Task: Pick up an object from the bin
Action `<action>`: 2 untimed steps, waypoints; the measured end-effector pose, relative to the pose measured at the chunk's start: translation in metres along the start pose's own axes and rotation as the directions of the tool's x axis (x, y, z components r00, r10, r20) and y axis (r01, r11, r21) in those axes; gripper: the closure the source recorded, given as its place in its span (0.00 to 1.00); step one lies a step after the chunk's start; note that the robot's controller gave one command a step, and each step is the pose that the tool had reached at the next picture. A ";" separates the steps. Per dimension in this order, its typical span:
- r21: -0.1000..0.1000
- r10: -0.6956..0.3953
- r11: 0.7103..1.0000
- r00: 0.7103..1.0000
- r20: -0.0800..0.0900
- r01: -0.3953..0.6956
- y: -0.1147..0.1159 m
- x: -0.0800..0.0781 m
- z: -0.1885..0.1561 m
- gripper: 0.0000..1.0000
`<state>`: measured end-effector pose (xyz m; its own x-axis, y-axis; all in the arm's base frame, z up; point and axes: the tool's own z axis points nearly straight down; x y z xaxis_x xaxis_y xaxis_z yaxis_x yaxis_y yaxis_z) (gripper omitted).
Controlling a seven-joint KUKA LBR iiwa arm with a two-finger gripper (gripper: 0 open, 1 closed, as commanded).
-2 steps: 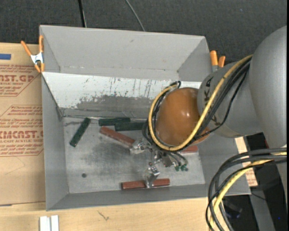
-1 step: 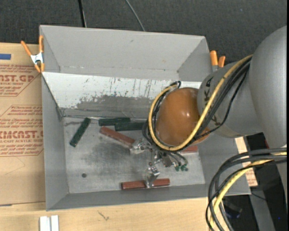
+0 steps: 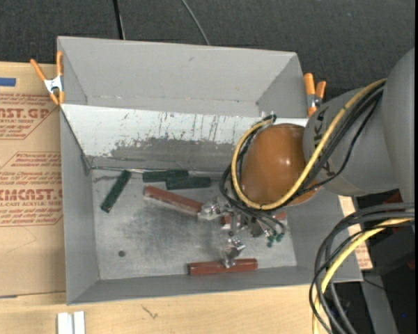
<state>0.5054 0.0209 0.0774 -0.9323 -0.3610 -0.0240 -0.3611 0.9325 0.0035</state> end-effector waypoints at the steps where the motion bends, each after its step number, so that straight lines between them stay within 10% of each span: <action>1: 0.013 -0.031 0.999 0.999 0.021 0.031 -0.021 0.014 -0.002 0.00; 2: 0.005 -0.170 0.985 0.985 -0.015 0.170 -0.090 0.020 0.002 1.00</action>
Offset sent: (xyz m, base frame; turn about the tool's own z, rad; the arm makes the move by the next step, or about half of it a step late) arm 0.0094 -0.0913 -0.0074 -0.1727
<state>0.5189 -0.0699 0.0747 -0.8573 -0.5147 -0.0095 -0.5146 0.8574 -0.0053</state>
